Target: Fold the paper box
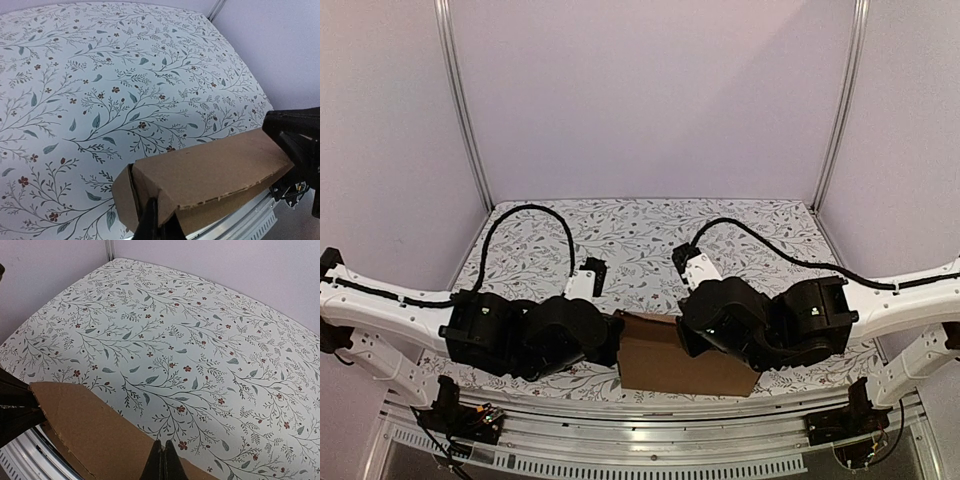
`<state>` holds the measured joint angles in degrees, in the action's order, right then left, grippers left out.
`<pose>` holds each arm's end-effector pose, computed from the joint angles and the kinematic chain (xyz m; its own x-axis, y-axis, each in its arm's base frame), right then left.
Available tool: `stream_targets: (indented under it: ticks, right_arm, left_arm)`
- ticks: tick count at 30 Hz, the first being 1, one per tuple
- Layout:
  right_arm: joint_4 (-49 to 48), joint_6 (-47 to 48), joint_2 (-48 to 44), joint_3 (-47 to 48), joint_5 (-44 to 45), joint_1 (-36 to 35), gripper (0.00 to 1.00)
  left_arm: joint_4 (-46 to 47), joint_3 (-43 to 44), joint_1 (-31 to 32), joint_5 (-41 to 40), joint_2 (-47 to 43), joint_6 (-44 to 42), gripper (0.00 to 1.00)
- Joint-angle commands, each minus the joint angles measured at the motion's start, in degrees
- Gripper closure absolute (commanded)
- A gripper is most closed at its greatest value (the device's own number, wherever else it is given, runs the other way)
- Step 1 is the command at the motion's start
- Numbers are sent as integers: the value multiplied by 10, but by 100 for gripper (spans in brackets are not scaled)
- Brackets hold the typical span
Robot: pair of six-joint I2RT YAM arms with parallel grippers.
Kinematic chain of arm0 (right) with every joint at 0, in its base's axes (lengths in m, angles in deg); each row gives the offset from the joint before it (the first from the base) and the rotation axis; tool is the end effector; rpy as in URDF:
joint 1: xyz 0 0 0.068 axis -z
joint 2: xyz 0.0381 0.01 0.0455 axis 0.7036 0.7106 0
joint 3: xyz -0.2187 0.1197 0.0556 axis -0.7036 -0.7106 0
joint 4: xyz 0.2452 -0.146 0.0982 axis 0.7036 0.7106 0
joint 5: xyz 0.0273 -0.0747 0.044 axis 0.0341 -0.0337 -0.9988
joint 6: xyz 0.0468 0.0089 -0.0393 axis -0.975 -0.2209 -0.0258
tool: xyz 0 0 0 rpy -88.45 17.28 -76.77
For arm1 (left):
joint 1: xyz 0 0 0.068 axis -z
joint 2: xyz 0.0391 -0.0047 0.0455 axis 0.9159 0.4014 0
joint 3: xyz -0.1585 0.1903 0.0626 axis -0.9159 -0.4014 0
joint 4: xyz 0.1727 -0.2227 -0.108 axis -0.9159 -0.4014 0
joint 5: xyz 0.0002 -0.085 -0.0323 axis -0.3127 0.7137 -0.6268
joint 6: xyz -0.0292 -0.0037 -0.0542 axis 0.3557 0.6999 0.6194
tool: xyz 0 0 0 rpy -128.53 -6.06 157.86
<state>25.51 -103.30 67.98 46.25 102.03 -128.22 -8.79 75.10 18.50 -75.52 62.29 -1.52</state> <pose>0.0723 0.3458 0.2700 -0.4202 -0.2706 -0.8661 -0.5035 0.8636 -0.0255 0.0584 -0.3265 0.2274 -0.6738 -0.0460 -0.7375 0.3251 0.8779 -0.3517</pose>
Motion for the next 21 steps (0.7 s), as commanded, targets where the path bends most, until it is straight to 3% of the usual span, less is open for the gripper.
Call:
stream_targets:
  ticks: [1, 9, 16, 21]
  right_arm:
    - [-35, -63, 20, -45, -23, -3, 100]
    - [-38, -135, 49, -90, -5, -22, 100]
    - [-44, -172, 80, -110, -7, -24, 100]
    - [-42, -176, 82, -120, -3, -25, 100]
  left_arm:
    - [-104, -47, -2, 95, 54, 15, 100]
    - [-87, -58, -2, 104, 58, 23, 99]
    - [-92, -62, 8, 112, 33, 9, 66]
    - [-121, -61, 12, 121, -8, -15, 63]
